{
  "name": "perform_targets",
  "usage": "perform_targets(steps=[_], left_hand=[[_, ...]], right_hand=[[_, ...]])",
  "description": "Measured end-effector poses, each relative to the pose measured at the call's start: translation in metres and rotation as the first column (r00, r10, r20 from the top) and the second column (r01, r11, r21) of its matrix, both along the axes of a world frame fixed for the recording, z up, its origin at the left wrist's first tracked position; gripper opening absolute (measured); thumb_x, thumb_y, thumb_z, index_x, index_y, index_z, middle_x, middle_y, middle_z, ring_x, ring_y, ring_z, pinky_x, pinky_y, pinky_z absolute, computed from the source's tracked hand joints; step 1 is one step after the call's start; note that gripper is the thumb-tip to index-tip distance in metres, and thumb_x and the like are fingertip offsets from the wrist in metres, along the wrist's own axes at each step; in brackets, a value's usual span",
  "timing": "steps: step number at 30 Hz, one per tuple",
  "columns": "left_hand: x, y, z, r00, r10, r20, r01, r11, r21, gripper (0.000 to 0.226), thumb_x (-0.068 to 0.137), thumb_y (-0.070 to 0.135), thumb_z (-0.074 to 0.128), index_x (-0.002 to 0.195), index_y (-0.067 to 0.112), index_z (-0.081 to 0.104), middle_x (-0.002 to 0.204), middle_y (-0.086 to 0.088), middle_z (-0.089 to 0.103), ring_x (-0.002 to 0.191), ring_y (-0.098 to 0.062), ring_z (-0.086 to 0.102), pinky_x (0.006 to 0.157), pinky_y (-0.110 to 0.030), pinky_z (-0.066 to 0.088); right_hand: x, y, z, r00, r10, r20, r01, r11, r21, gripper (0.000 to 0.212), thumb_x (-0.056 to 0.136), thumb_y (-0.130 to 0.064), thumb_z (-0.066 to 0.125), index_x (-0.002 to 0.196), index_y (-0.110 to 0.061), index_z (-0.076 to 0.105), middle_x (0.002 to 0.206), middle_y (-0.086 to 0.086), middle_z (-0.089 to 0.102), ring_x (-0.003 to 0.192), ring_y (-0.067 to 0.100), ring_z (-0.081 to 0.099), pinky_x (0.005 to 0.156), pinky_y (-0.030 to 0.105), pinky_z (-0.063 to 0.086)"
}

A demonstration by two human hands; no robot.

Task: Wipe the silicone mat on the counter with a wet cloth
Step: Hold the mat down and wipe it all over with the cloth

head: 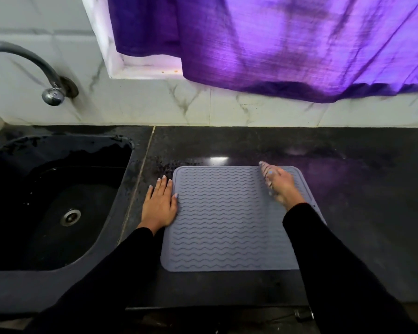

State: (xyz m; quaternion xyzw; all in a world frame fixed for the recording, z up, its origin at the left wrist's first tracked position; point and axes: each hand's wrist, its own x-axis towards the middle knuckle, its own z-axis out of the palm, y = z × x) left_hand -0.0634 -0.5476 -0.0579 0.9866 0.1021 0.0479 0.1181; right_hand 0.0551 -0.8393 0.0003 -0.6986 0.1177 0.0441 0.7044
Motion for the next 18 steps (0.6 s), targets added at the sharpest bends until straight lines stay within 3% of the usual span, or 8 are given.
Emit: perform_targets(steps=[2,3,5,7,10,11,13,18], left_hand=[[0.0,0.0,0.001,1.0,-0.003,-0.013,0.003,1.0,-0.006,0.081,0.079,0.049,-0.004,0.146,0.009,0.018,0.157,-0.008,0.011,0.145,-0.02,0.006,0.117,-0.038,0.0],[0.0,0.0,0.002,1.0,-0.003,-0.011,0.003,1.0,-0.007,0.08,0.08,0.048,-0.003,0.147,0.009,0.018,0.157,-0.008,0.011,0.145,-0.02,0.006,0.117,-0.038,0.0],[0.0,0.0,0.002,1.0,-0.006,-0.016,0.006,1.0,-0.004,0.073,0.084,0.044,0.002,0.147,0.009,0.017,0.157,-0.008,0.01,0.145,-0.02,0.005,0.117,-0.038,-0.001],[0.0,0.001,0.001,1.0,-0.01,-0.025,0.009,1.0,-0.007,0.072,0.085,0.044,0.003,0.147,0.01,0.015,0.157,-0.007,0.009,0.145,-0.019,0.003,0.117,-0.037,-0.002],[0.0,0.002,0.0,1.0,-0.013,-0.027,0.012,1.0,-0.009,0.077,0.082,0.048,-0.004,0.147,0.01,0.014,0.157,-0.007,0.008,0.145,-0.019,0.003,0.117,-0.037,-0.003],[0.0,0.002,0.0,0.999,-0.013,-0.03,0.012,1.0,-0.012,0.077,0.083,0.048,-0.003,0.147,0.01,0.014,0.157,-0.007,0.008,0.145,-0.019,0.003,0.117,-0.037,-0.003],[0.0,0.002,-0.001,0.999,-0.013,-0.029,0.013,1.0,-0.019,0.071,0.086,0.044,0.003,0.147,0.01,0.014,0.157,-0.008,0.008,0.145,-0.019,0.002,0.117,-0.038,-0.003],[-0.001,0.001,-0.001,1.0,-0.008,-0.023,0.007,1.0,-0.007,0.078,0.082,0.049,-0.006,0.147,0.01,0.013,0.157,-0.007,0.007,0.145,-0.019,0.002,0.116,-0.037,-0.004]], right_hand=[[0.008,0.003,0.012,0.981,-0.158,-0.116,0.176,0.97,0.168,0.015,0.098,-0.014,0.047,0.094,-0.016,0.061,0.042,-0.008,0.054,0.029,0.002,0.042,0.029,0.009,0.027],[0.008,0.011,0.014,0.979,-0.18,-0.093,0.19,0.974,0.121,0.016,0.098,-0.015,0.047,0.102,-0.018,0.063,0.042,-0.008,0.055,0.026,0.0,0.036,0.03,0.009,0.026],[-0.005,0.036,0.017,0.987,-0.148,0.059,0.154,0.981,-0.114,0.026,0.097,-0.016,0.047,0.116,-0.019,0.065,0.077,-0.007,0.069,0.043,-0.001,0.05,0.039,0.014,0.038],[-0.024,0.062,0.006,0.97,0.03,0.24,0.072,0.913,-0.403,0.03,0.098,-0.019,0.043,0.122,-0.019,0.06,0.106,-0.003,0.065,0.083,0.011,0.061,0.07,0.022,0.047],[-0.049,0.087,-0.029,0.918,0.356,0.175,-0.032,0.506,-0.862,0.044,0.097,-0.011,0.04,0.14,-0.008,0.038,0.143,0.012,0.043,0.137,0.026,0.032,0.114,0.028,0.02],[-0.051,0.089,-0.037,0.914,0.382,0.139,-0.016,0.374,-0.927,0.053,0.095,-0.007,0.041,0.146,-0.006,0.026,0.153,0.012,0.028,0.144,0.026,0.017,0.119,0.031,0.006],[-0.048,0.091,-0.043,0.921,0.375,0.101,-0.006,0.271,-0.962,0.06,0.093,-0.003,0.04,0.148,-0.004,0.017,0.157,0.012,0.016,0.147,0.024,0.007,0.12,0.034,-0.003],[-0.037,0.085,-0.035,0.89,0.444,0.101,-0.056,0.327,-0.943,0.059,0.091,-0.006,0.048,0.146,-0.007,0.027,0.155,0.01,0.025,0.145,0.022,0.017,0.12,0.032,0.003]])
